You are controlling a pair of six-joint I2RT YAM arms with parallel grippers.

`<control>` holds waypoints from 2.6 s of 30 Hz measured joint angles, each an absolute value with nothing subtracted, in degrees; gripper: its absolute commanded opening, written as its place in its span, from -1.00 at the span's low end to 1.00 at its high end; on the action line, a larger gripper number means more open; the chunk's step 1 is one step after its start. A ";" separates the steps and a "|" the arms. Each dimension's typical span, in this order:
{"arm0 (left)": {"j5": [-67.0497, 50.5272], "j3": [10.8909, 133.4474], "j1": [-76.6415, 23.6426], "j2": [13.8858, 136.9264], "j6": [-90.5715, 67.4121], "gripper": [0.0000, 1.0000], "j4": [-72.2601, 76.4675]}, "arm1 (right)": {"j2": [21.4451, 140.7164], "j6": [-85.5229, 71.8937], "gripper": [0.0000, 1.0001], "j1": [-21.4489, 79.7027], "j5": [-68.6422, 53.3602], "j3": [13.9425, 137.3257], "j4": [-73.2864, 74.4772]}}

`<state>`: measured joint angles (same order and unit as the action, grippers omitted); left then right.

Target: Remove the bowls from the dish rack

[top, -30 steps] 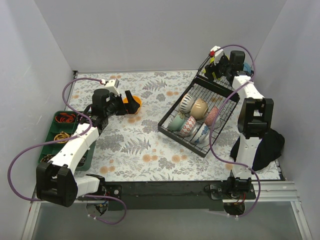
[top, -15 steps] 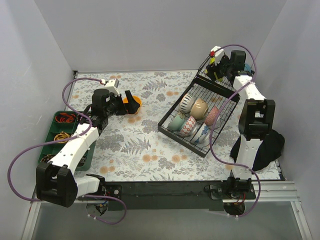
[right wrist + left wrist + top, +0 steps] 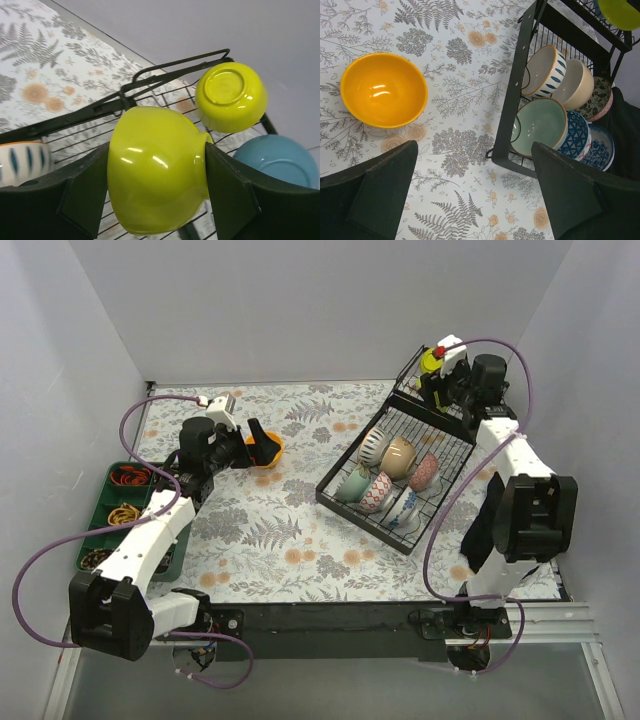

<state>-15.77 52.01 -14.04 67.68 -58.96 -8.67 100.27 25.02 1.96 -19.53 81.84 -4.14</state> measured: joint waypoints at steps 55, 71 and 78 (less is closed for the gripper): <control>-1.04 38.35 -50.68 75.31 -82.91 0.31 18.31 | 41.65 -57.84 -0.32 23.90 -13.82 11.33 -42.33; 7.09 38.74 -54.89 77.58 -87.81 -1.00 21.69 | 40.56 -59.88 -0.27 25.87 -12.93 8.91 -45.30; 8.91 38.79 -55.09 76.60 -87.55 -1.00 20.60 | 39.75 -59.33 0.58 26.09 -12.58 8.34 -46.00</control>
<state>8.91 38.79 -55.09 76.60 -87.55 20.60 39.75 -59.33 26.09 -12.58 8.34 -46.00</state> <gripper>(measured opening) 0.064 0.762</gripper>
